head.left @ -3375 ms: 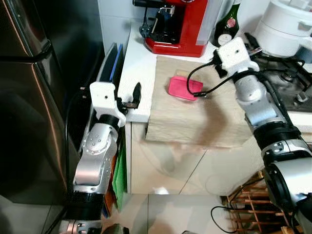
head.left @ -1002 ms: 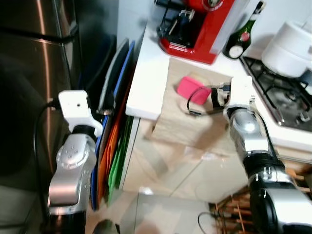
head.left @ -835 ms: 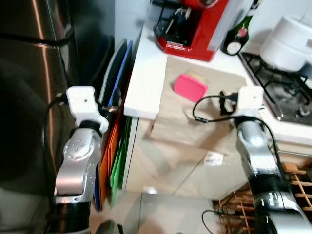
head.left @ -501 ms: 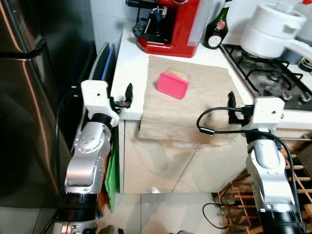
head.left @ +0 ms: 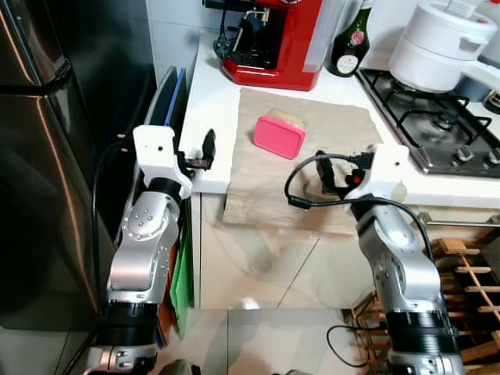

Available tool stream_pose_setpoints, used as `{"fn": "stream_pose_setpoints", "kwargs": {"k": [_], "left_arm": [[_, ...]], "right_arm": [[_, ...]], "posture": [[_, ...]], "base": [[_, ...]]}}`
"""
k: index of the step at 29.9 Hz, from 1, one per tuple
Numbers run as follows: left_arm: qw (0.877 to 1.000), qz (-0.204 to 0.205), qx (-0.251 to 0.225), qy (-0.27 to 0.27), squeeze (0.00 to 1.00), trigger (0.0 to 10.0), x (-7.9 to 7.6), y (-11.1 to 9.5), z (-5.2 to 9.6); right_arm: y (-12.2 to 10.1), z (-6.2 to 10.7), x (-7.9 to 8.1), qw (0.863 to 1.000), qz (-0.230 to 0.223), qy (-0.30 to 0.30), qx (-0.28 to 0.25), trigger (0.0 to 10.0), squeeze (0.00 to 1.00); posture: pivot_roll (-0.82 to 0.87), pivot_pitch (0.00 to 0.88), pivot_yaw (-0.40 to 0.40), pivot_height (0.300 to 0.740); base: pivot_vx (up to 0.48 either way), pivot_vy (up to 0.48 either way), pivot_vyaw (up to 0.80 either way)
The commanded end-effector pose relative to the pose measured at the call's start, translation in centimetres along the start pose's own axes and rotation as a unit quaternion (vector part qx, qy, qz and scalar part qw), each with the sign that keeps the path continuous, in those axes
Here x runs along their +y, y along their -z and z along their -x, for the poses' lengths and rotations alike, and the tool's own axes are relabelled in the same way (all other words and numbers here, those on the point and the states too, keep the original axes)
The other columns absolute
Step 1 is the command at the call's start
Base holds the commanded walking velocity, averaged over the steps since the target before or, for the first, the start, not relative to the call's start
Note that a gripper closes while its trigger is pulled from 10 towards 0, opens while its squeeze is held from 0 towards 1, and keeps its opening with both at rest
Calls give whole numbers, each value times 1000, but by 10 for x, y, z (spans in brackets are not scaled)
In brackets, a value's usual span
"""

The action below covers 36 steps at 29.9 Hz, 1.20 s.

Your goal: Restocking fridge

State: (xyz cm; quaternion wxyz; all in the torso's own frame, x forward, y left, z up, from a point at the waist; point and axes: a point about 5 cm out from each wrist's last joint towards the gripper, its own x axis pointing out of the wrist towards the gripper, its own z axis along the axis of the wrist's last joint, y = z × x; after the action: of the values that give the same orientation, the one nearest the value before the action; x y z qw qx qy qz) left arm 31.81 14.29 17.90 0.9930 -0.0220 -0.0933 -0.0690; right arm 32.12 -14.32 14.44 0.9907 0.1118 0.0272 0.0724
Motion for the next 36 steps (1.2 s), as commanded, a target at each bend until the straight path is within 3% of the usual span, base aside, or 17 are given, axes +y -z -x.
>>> {"fn": "stream_pose_setpoints", "kwargs": {"k": [1,10,22,31,32,36], "left_arm": [[1000,-4,-5,4,0,10000,-1,-3,-3],[1000,-12,-9,-8,0,10000,6,-5,3],[1000,-12,-7,-7,0,10000,5,-4,3],[1000,-13,-7,-7,0,10000,5,-4,3],[1000,-13,-7,-8,0,10000,5,-4,3],[1000,-12,-6,-9,0,10000,5,-3,4]], "right_arm": [[4,-8,6,1000,-13,-12,18,10000,0],[-2,-24,40,997,4,-75,23,10000,0],[6,-35,39,997,44,-62,34,10000,0],[-7,-49,41,995,71,-64,23,10000,0],[-7,-49,37,994,100,-37,17,10000,0],[-4,-50,28,991,136,4,8,10000,0]], "posture": [[61,0,-80,740],[101,0,-101,740],[99,0,-93,740],[106,0,-100,740],[107,0,-104,740],[105,0,-103,740]], "base": [[0,0,0],[0,0,0],[0,0,0],[0,0,0],[0,0,0],[0,0,0]]}}
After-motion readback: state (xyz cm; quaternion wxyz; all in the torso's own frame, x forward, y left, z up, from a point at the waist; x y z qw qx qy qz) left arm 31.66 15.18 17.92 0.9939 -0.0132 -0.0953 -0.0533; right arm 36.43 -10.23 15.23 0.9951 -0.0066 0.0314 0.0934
